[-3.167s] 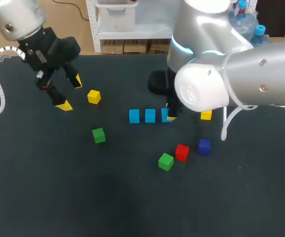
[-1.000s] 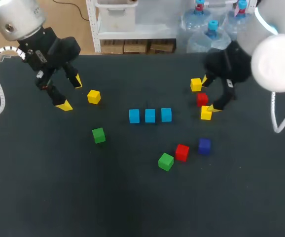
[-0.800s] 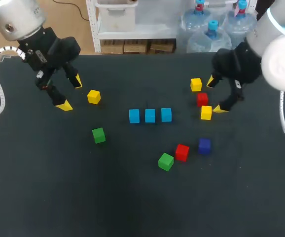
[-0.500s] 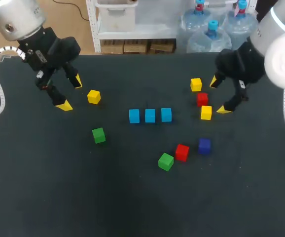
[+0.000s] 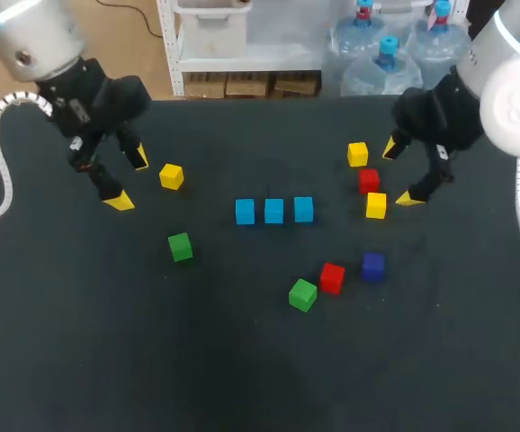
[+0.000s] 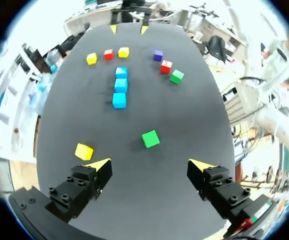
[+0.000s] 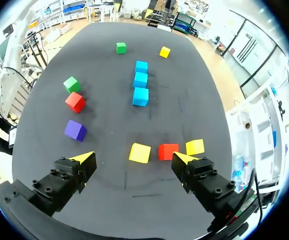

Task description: Place the blue cubes, place green cubes on the blue cubes, place the yellow cubes on the green cubes, then place the red cubes on the yellow cubes, and place purple cube on the red cubes.

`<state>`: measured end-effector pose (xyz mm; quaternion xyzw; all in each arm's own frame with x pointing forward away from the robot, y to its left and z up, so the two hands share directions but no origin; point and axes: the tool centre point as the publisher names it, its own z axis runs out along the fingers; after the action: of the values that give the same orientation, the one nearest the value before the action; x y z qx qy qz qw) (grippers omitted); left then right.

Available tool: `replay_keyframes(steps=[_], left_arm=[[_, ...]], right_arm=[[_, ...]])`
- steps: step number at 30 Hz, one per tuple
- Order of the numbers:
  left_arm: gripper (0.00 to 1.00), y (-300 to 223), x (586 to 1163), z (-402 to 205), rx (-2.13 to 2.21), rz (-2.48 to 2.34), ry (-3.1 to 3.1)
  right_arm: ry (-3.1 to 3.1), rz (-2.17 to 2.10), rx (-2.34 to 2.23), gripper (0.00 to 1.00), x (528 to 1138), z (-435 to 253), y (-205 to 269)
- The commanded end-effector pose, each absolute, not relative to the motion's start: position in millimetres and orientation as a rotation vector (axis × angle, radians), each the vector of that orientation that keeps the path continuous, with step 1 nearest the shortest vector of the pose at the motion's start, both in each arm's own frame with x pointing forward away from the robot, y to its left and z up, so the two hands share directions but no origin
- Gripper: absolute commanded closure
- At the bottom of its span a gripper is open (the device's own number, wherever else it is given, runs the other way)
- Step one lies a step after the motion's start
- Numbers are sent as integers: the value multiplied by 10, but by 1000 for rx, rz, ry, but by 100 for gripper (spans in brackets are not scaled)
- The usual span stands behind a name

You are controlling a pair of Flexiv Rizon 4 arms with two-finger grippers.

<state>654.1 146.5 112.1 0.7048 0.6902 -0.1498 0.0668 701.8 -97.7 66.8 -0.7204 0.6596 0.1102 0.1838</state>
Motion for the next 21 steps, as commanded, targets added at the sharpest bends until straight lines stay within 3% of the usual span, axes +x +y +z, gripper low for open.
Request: replay_keyframes(steps=[1, 21], left_arm=[[0, 1391, 6416, 1079, 2073, -418, 2132], [0, 1478, 6231, 699, 1916, -143, 2305]], right_arm=[[1859, 314, -2031, 0, 7026, 663, -978], [1859, 314, -2031, 0, 7026, 663, -978]])
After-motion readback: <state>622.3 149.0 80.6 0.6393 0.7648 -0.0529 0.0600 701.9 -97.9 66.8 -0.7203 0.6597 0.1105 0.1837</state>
